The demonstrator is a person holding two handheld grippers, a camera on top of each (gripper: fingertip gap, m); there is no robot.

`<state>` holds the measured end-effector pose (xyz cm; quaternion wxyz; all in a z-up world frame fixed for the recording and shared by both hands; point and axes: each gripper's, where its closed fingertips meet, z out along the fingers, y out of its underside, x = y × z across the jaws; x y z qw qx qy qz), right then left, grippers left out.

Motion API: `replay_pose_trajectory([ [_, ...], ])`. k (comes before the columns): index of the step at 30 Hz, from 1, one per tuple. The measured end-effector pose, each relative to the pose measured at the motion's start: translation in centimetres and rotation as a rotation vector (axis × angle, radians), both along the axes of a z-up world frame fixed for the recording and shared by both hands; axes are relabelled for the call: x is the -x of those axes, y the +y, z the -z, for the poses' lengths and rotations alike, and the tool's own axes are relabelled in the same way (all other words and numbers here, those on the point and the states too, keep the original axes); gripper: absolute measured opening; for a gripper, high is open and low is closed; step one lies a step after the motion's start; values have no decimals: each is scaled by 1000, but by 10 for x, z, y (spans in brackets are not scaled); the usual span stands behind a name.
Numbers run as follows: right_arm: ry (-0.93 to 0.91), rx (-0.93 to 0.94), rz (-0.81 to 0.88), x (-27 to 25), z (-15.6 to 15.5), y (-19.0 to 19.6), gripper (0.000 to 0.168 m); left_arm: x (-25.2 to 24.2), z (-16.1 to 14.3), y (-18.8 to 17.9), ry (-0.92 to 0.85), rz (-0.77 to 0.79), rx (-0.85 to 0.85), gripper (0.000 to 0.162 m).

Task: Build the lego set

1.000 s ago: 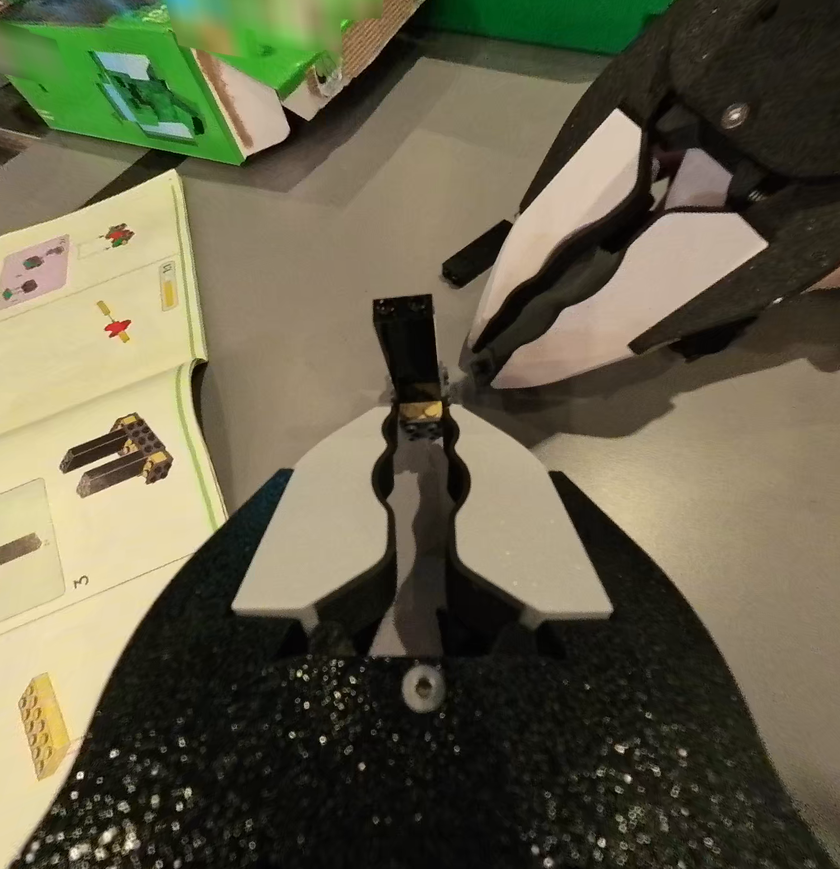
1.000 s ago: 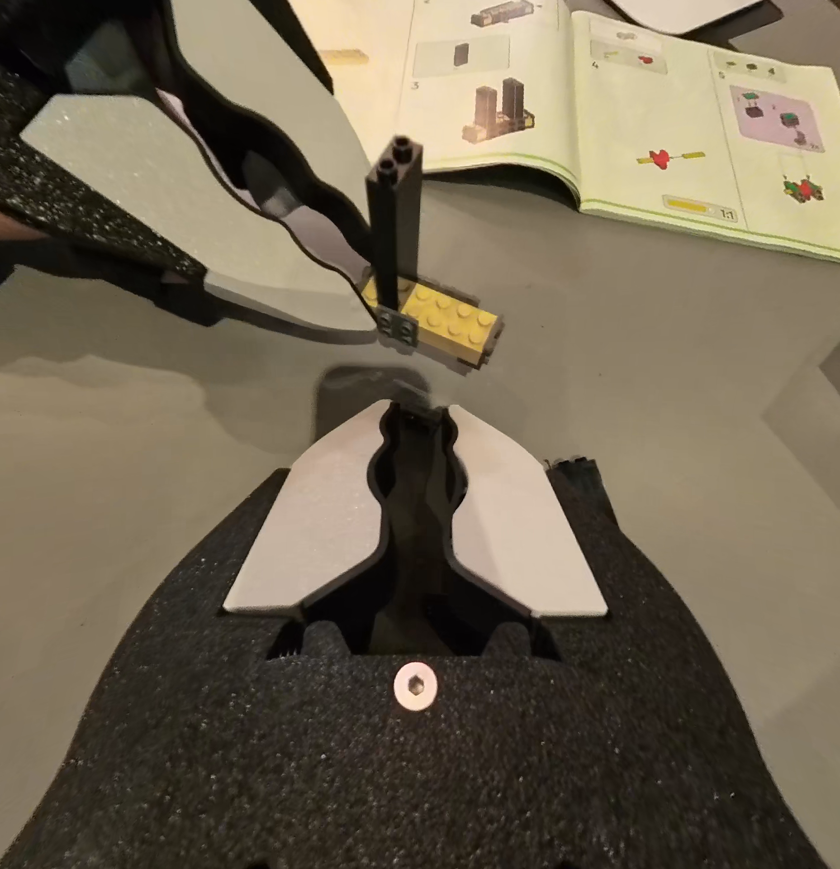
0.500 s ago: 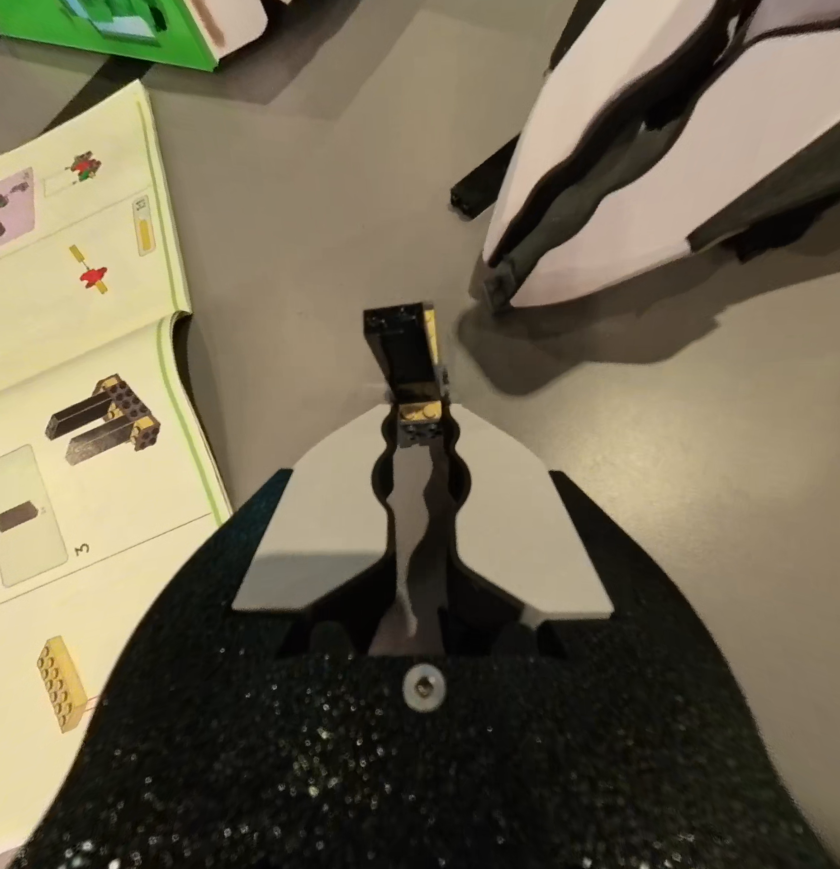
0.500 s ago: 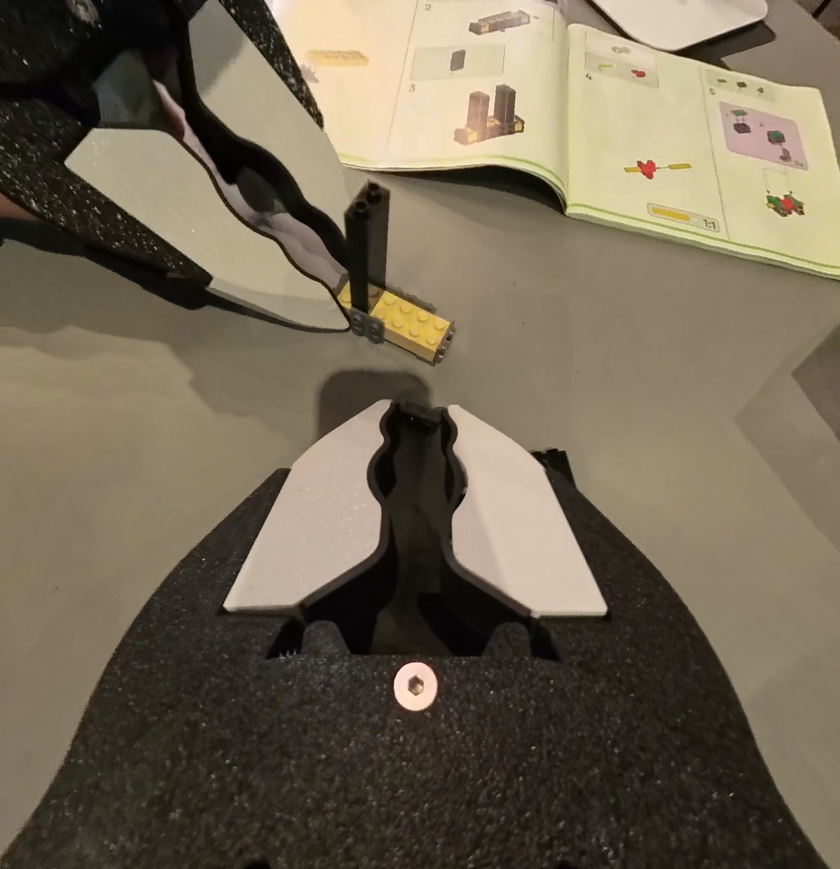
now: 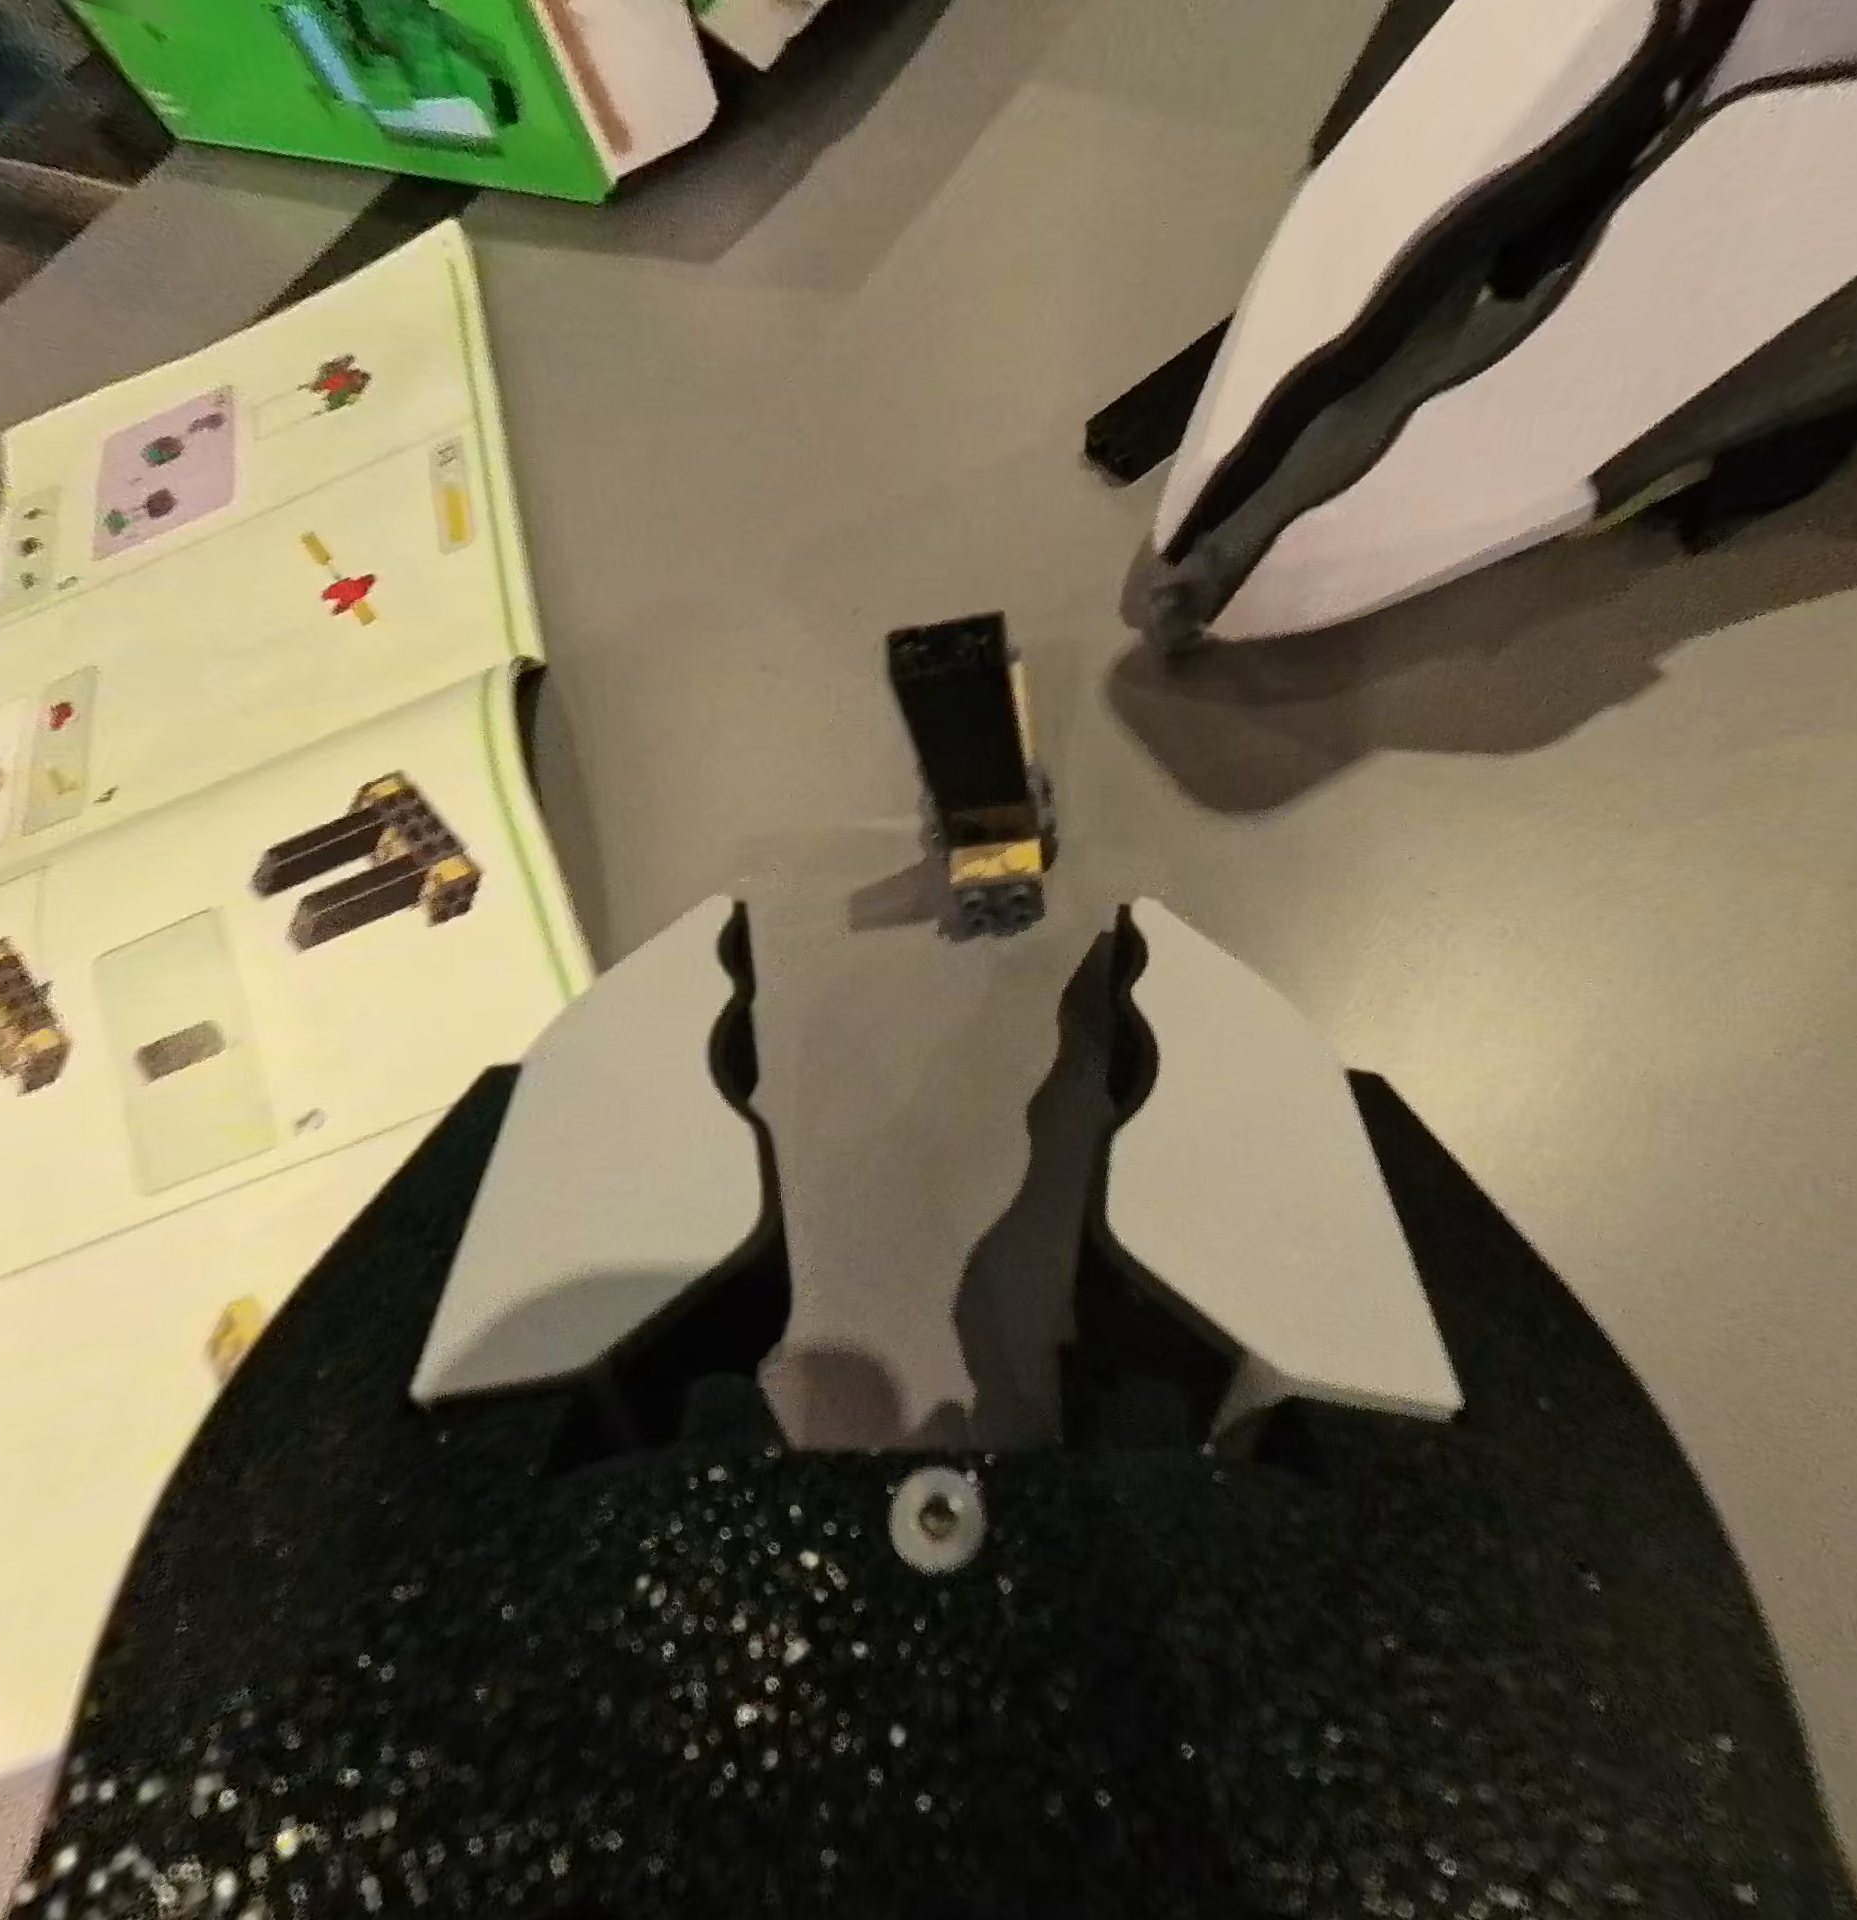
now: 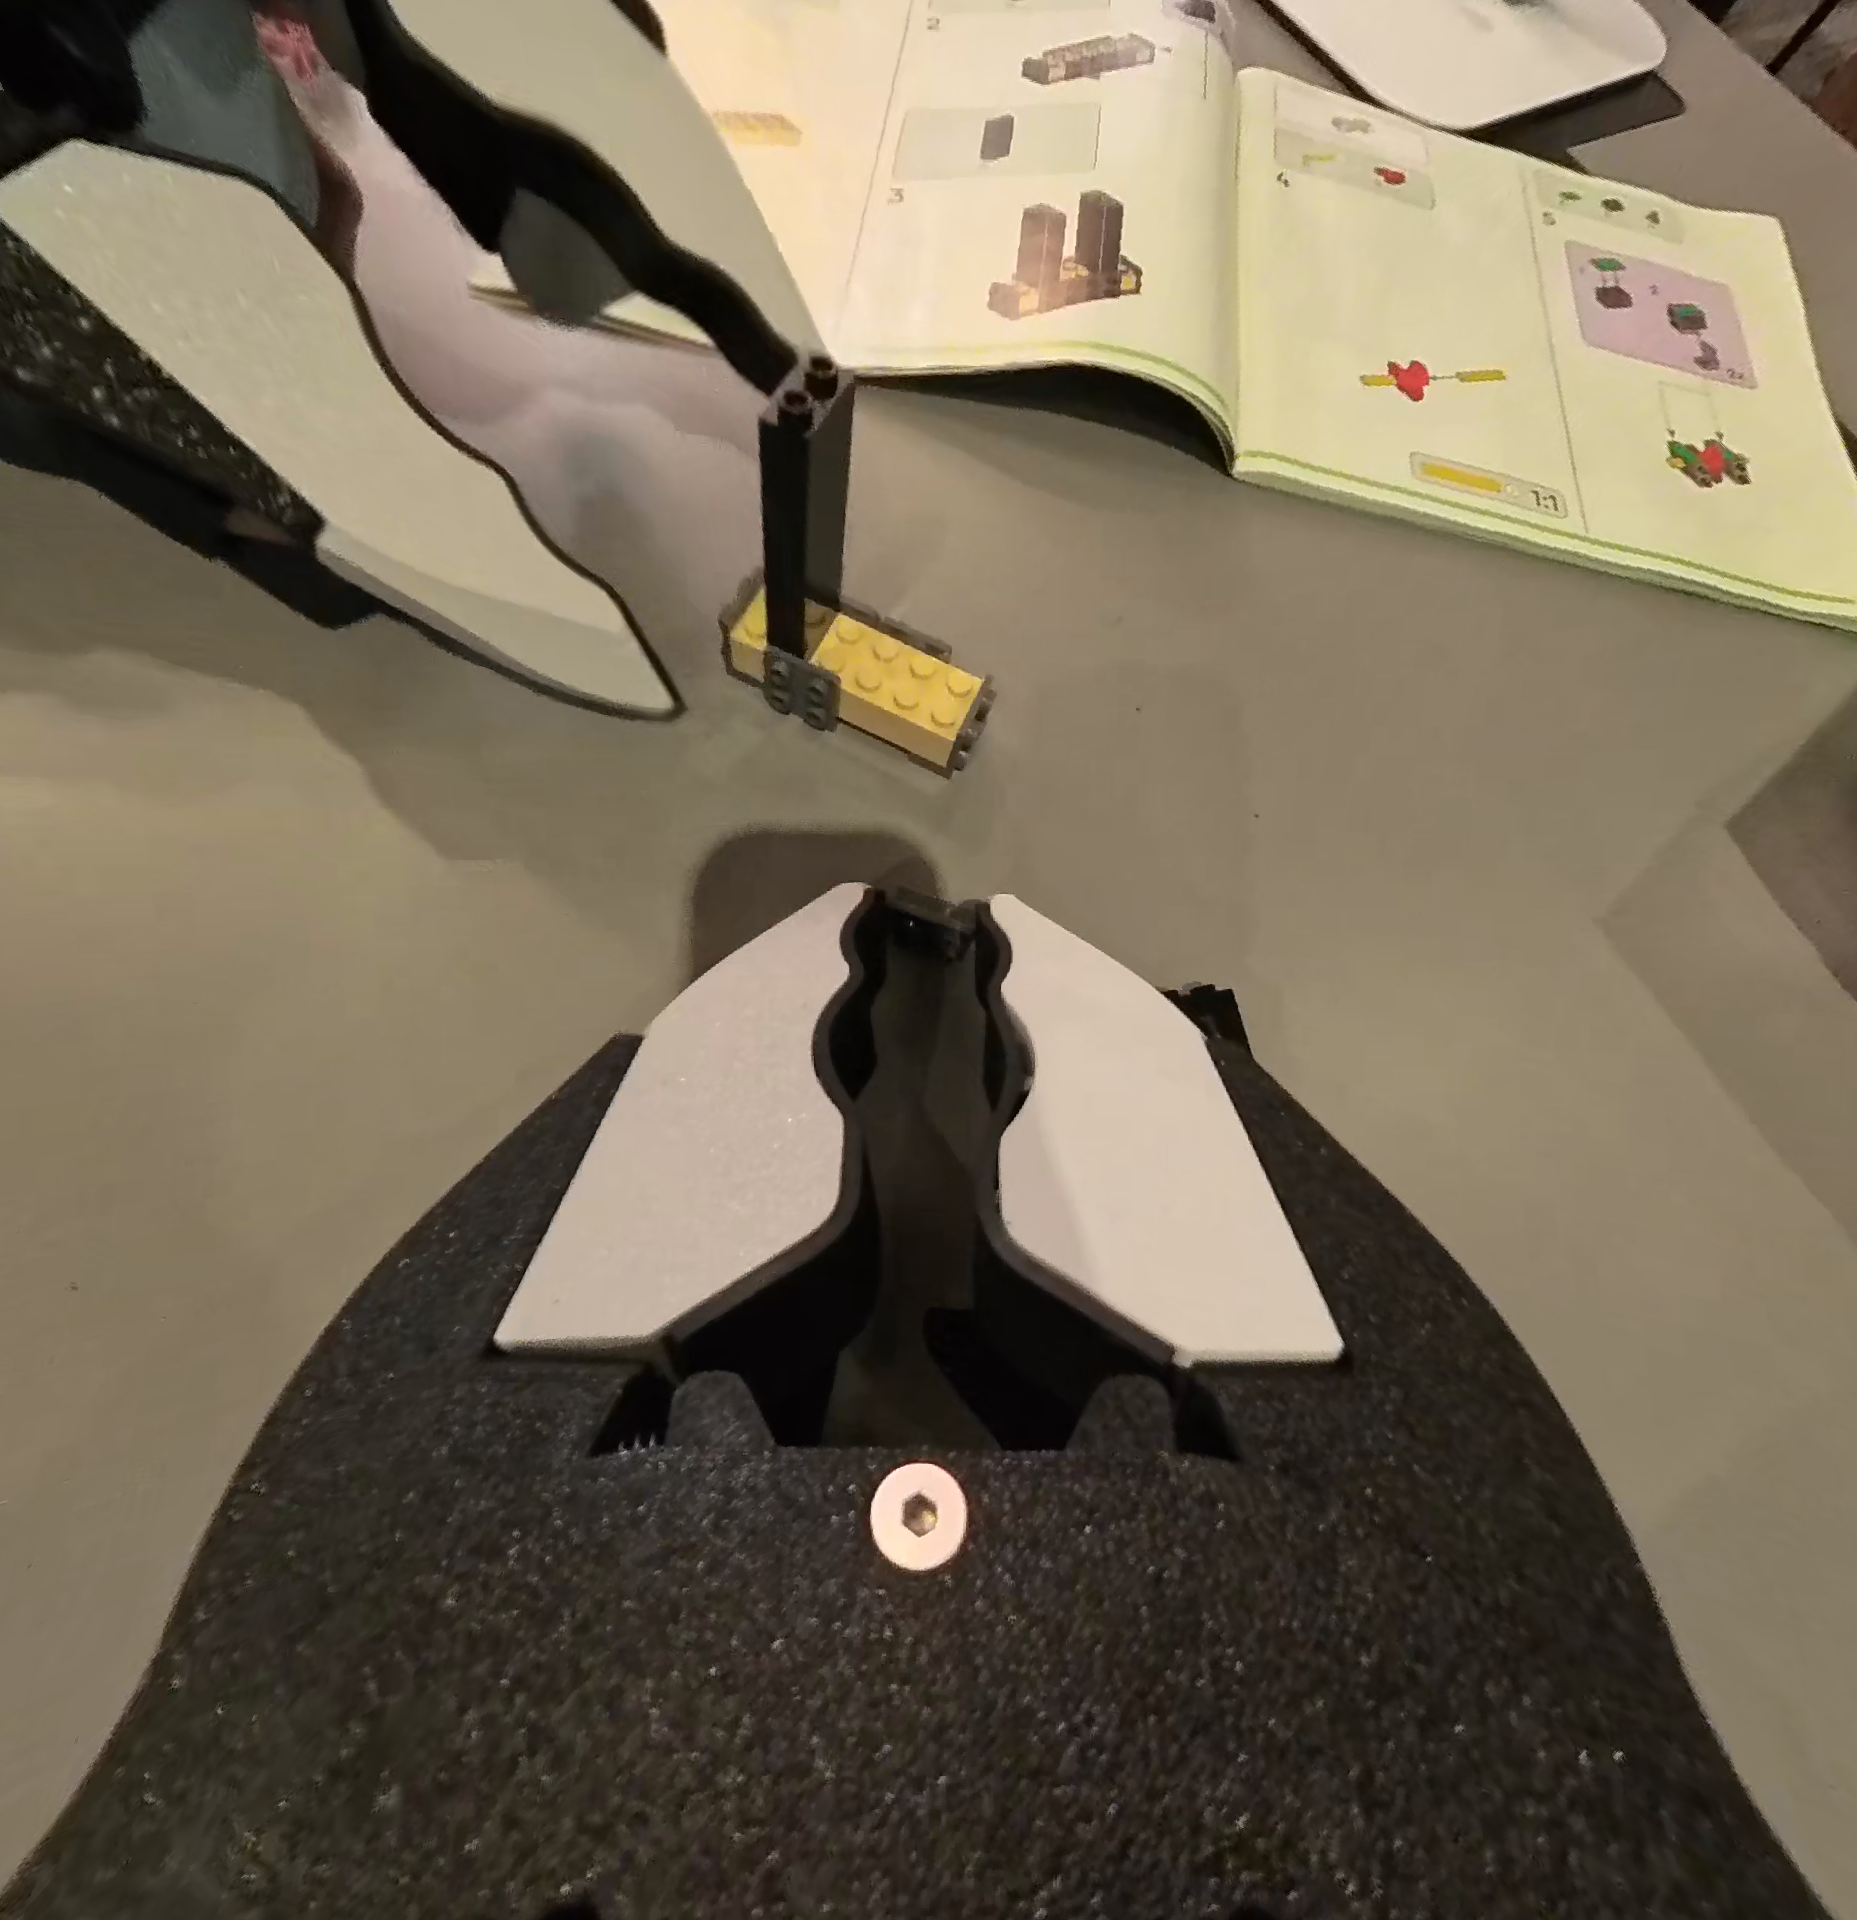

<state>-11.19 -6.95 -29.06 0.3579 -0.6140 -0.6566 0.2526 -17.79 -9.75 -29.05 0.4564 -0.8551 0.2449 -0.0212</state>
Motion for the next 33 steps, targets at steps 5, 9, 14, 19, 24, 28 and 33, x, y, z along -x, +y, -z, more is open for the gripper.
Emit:
replay_pose_trajectory([
  [5,56,60,-42,-2,-10,-4,16,20,-19,-8,-53,-2,-111,77],
  [9,161,201,-220,-3,-31,-30,15,-26,-52,-30,-107,311,-296,62],
  [14,234,316,-363,-6,-48,-56,15,-64,-66,-51,-63,515,-427,44],
  [19,285,584,-486,-9,-63,-81,16,-81,-62,-58,101,571,-511,33],
  [24,288,743,-540,-12,-69,-91,16,-86,-53,-58,189,590,-518,24],
  [28,265,779,-561,-13,-67,-95,16,-91,-55,-62,234,617,-564,5],
  [33,281,777,-544,-10,-66,-93,16,-90,-55,-60,225,592,-543,2],
])
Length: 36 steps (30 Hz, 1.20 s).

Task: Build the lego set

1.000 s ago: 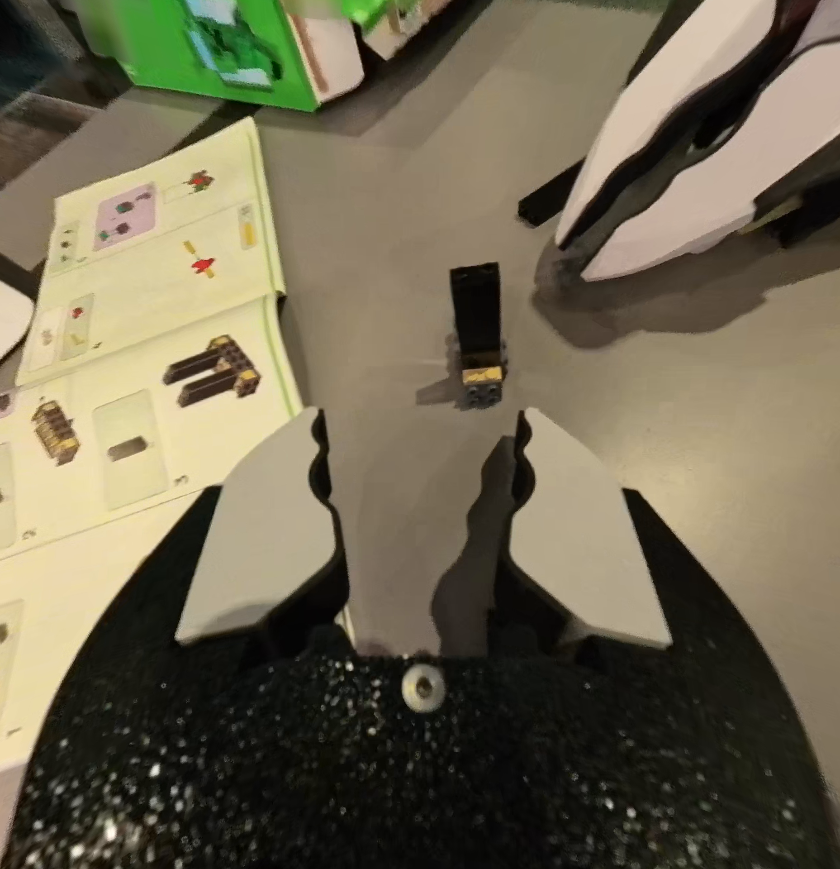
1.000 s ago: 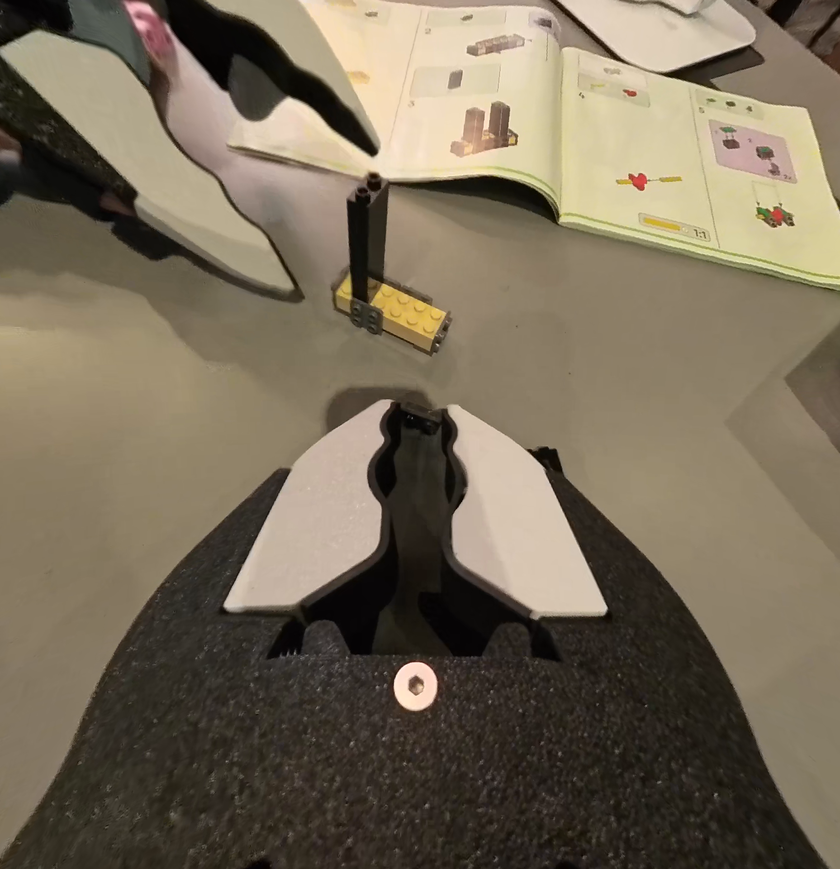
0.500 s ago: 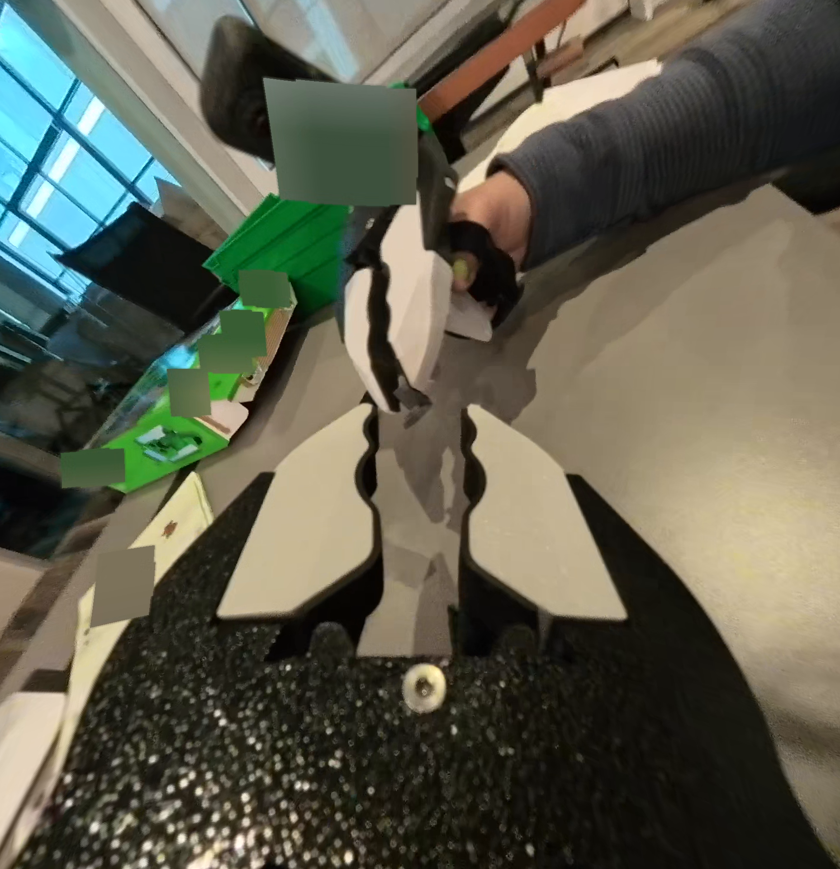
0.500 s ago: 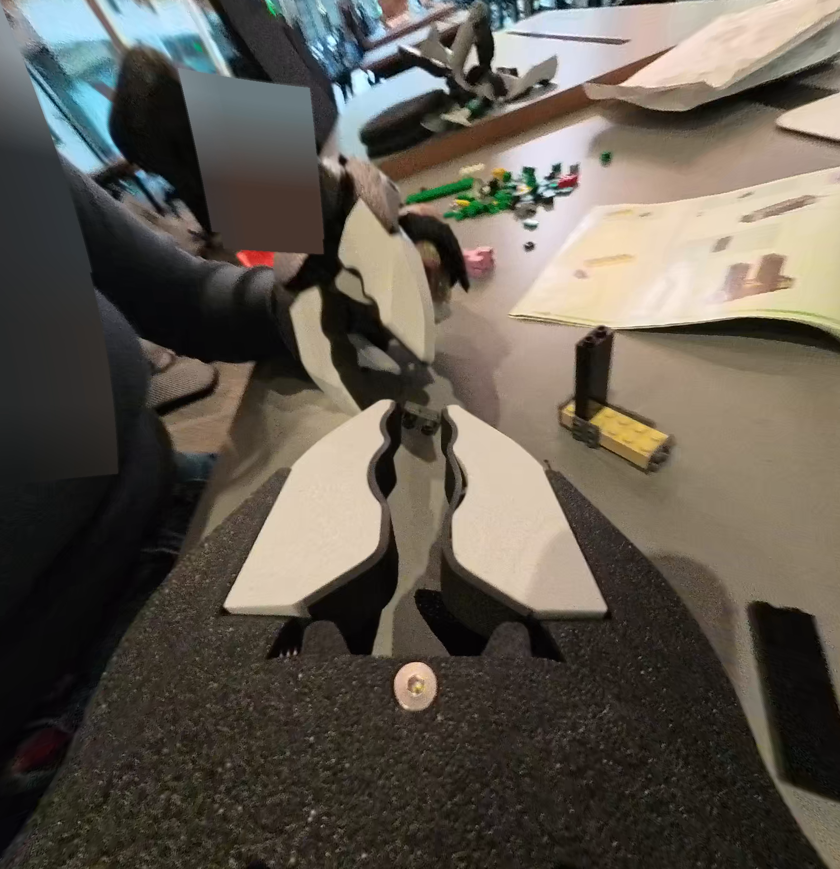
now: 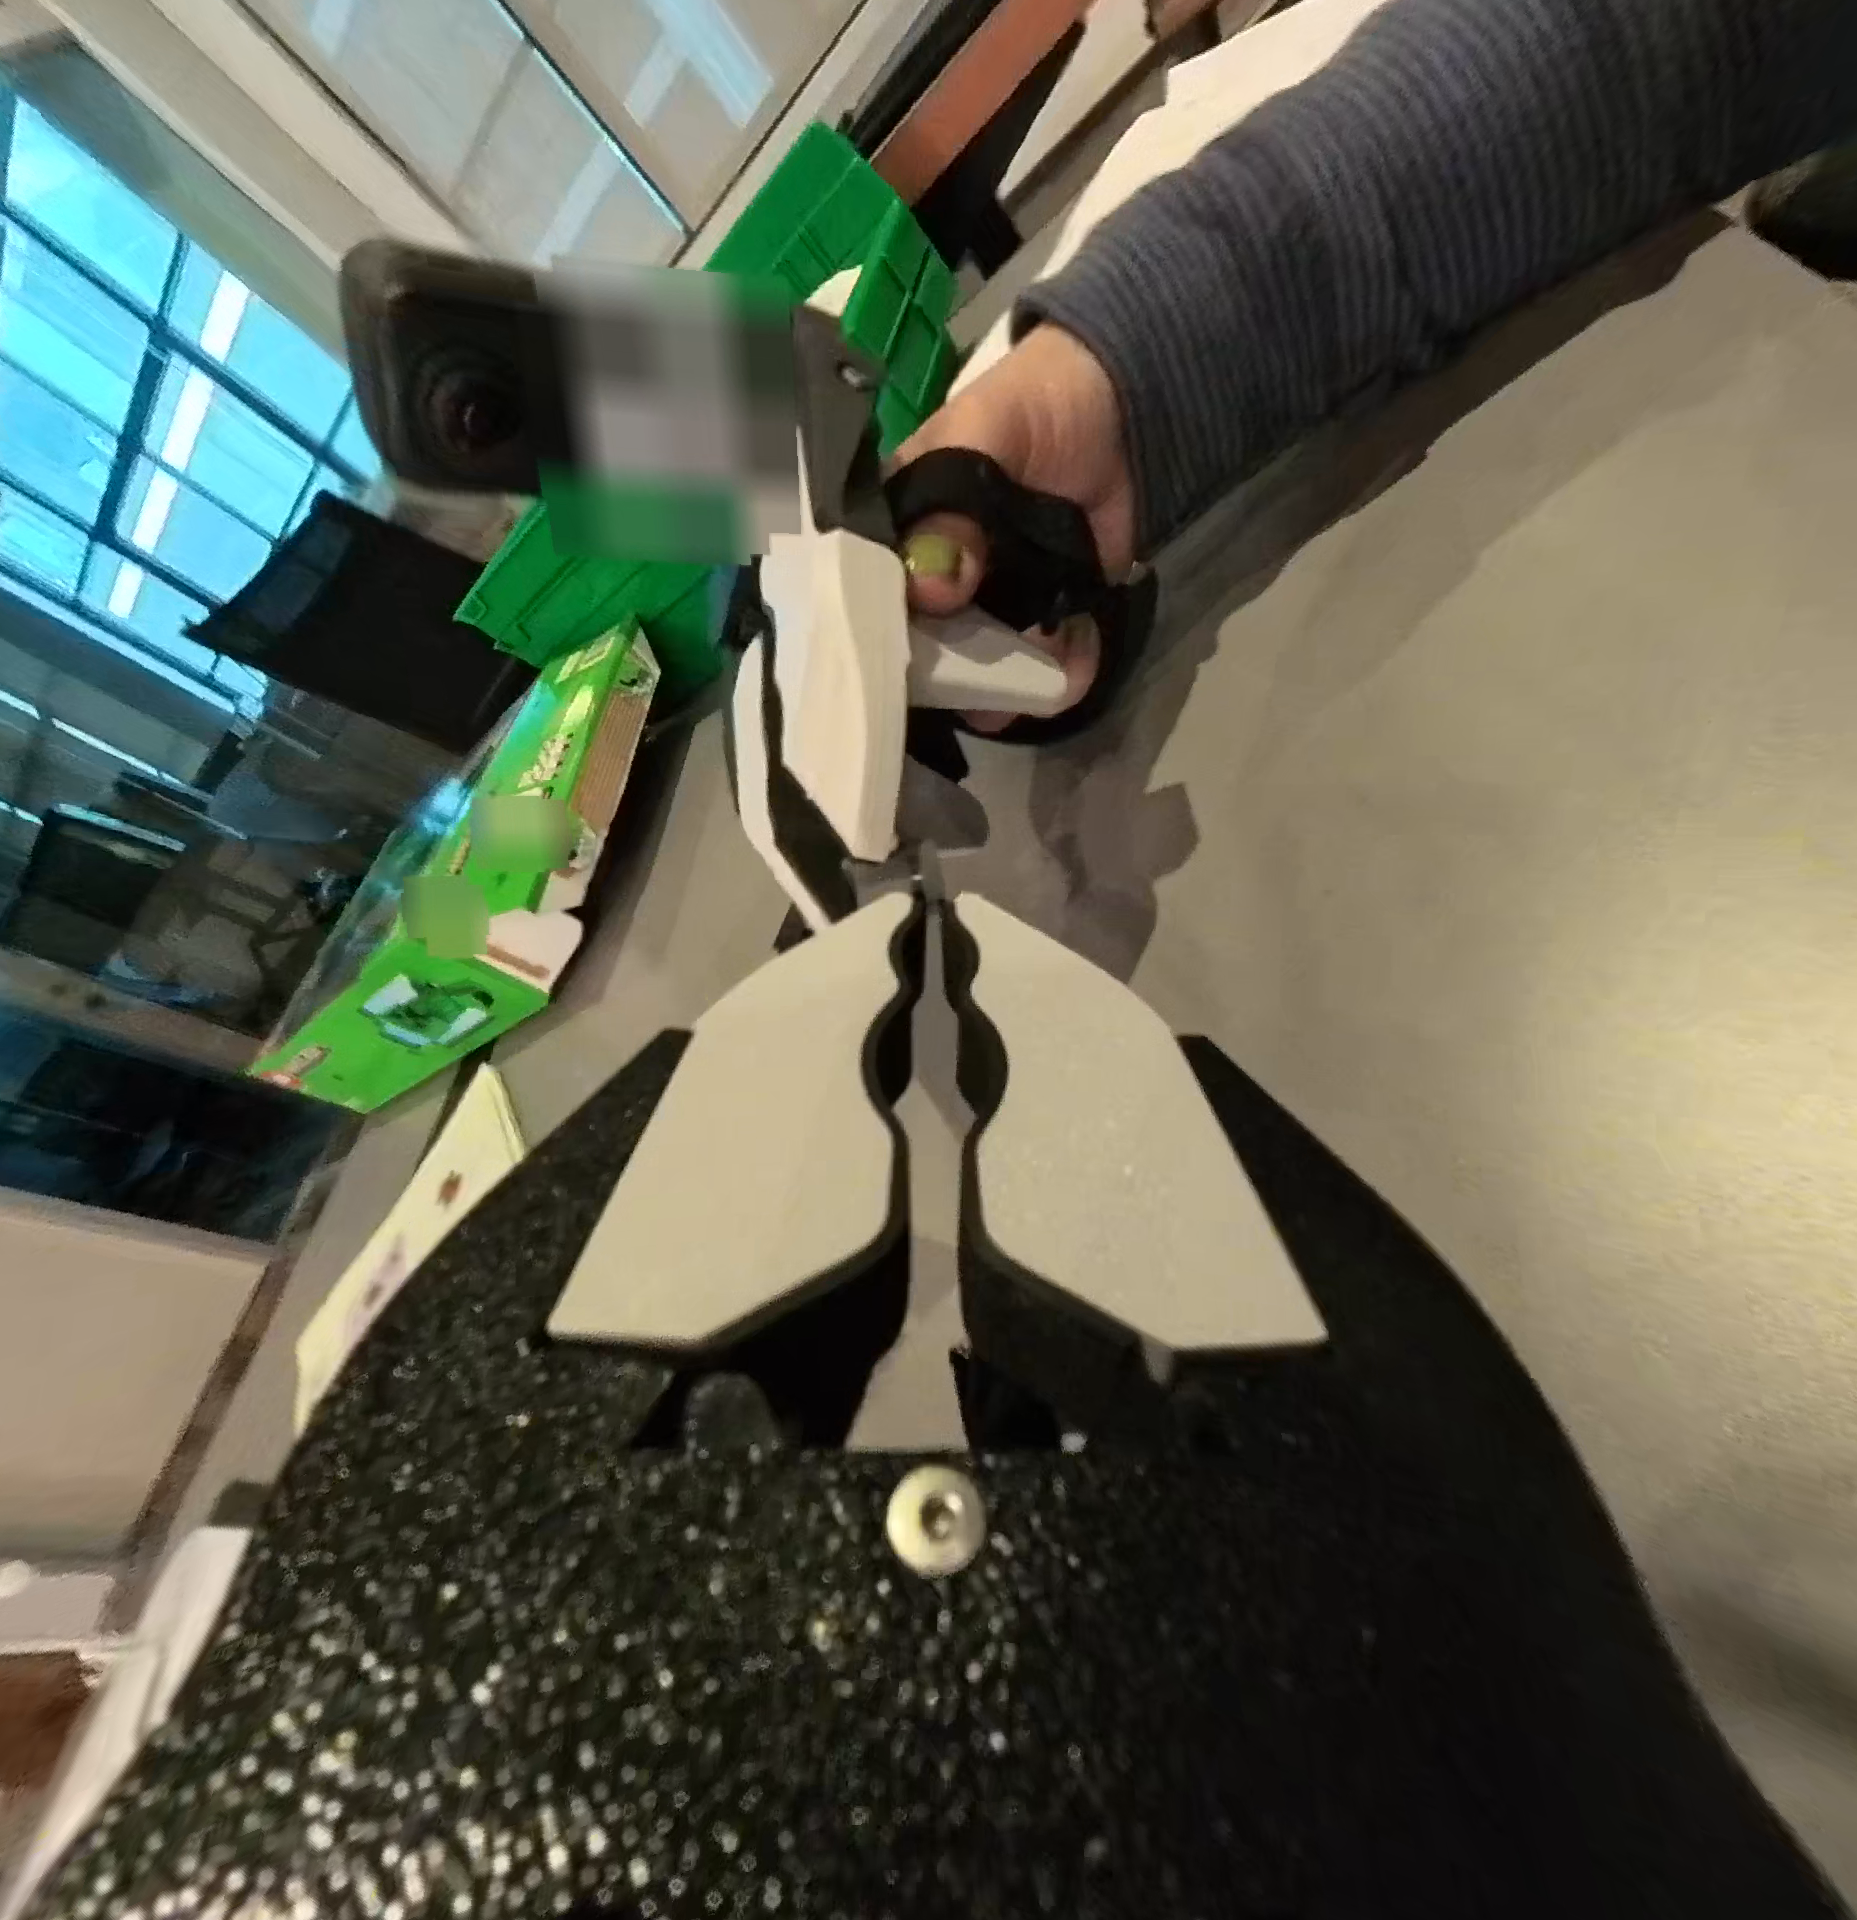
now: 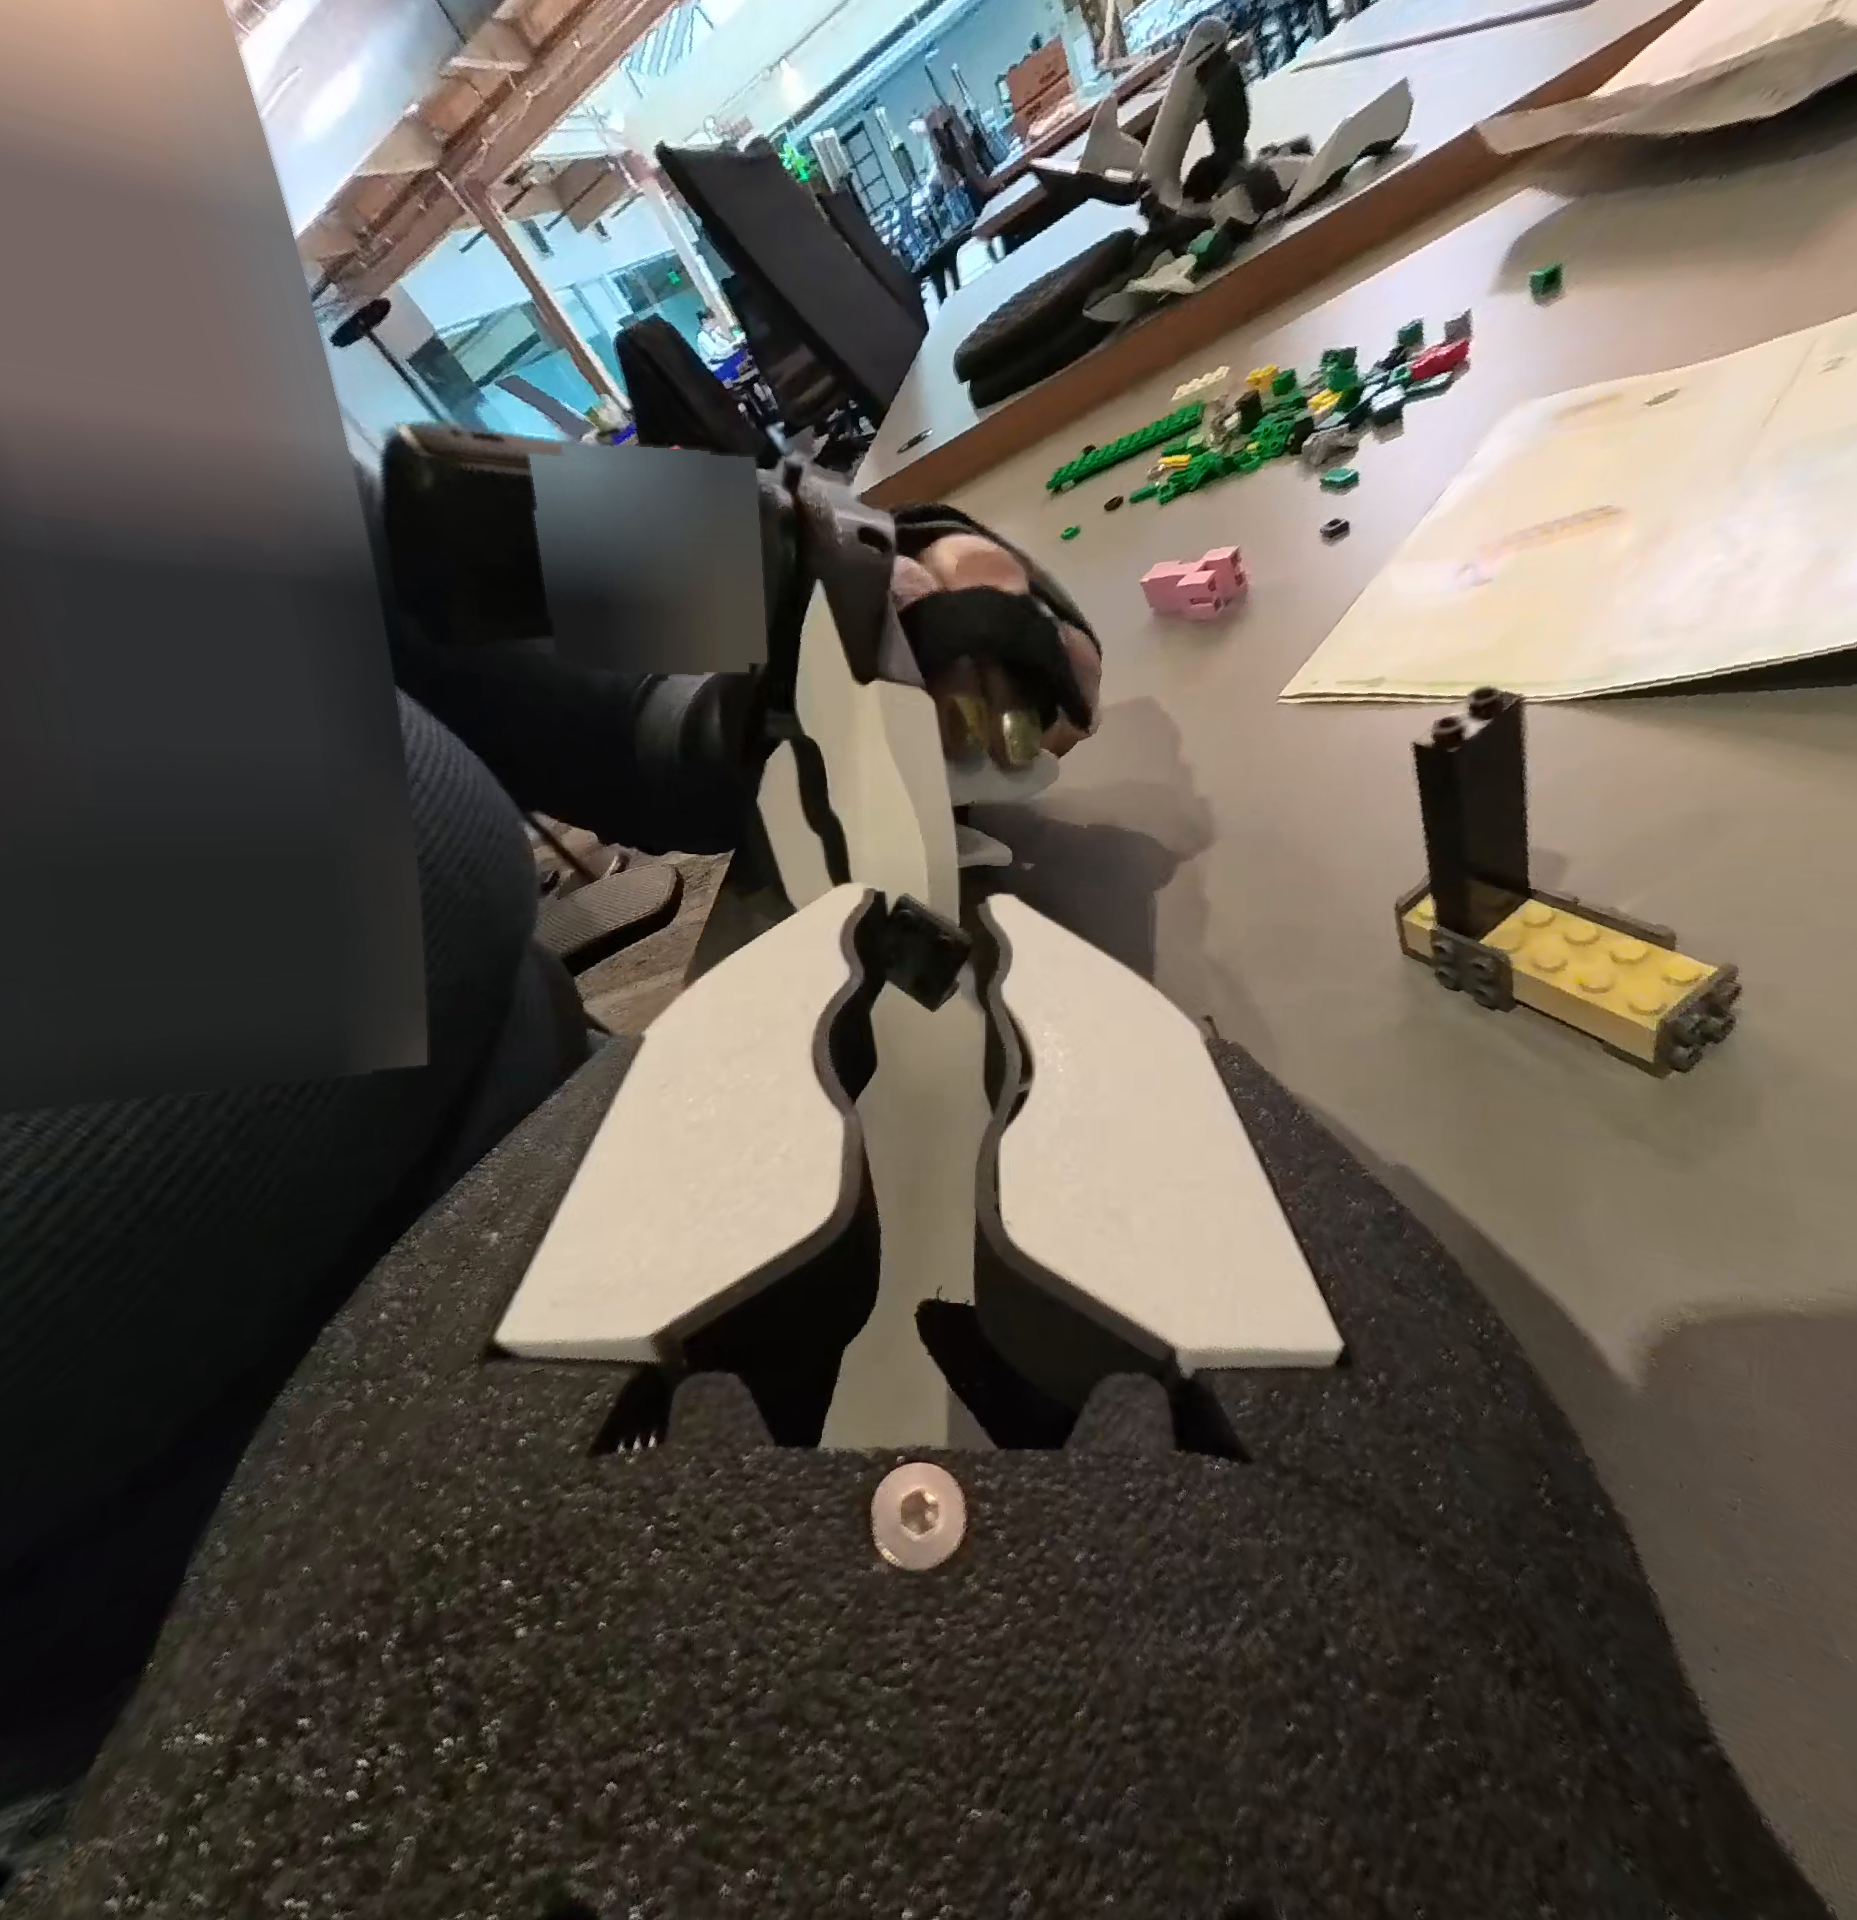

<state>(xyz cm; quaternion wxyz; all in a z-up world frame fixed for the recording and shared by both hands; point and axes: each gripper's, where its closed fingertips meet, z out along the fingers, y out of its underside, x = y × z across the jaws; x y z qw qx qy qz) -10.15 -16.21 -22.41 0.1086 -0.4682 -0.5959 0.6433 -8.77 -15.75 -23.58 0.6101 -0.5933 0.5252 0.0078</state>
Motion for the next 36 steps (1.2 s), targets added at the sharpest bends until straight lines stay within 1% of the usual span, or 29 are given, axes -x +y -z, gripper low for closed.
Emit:
replay_pose_trajectory([
  [1,15,-13,36,2,-1,5,21,1,-1,2,-25,-14,19,2],
  [2,39,-29,75,4,-3,10,32,3,-3,4,-61,-25,41,2],
  [3,71,-47,96,5,-7,13,37,4,-5,5,-106,-31,71,2],
  [4,103,-81,118,4,-10,16,36,4,-7,6,-157,-31,107,2],
  [6,150,-210,161,4,-11,20,35,7,-10,7,-258,-27,181,2],
  [8,191,-347,171,3,-10,17,33,11,-12,9,-346,-32,244,2],
  [11,269,-498,169,1,-12,10,28,18,-15,12,-450,-40,318,2],
  [14,308,-703,228,3,-8,15,22,20,-12,14,-487,-45,388,2],
  [16,323,-793,248,4,-6,16,18,19,-7,14,-473,-47,415,2],
  [18,313,-819,242,6,-2,14,18,15,-3,13,-457,-40,430,1],
  [23,261,-851,229,7,8,16,23,12,1,12,-444,-23,455,2],
  [26,248,-857,220,7,11,16,20,11,3,11,-445,-17,473,2],
  [28,241,-869,225,7,12,18,15,11,5,11,-438,-17,482,2],
  [36,225,-857,218,7,14,18,15,11,8,11,-421,-20,487,2],
])
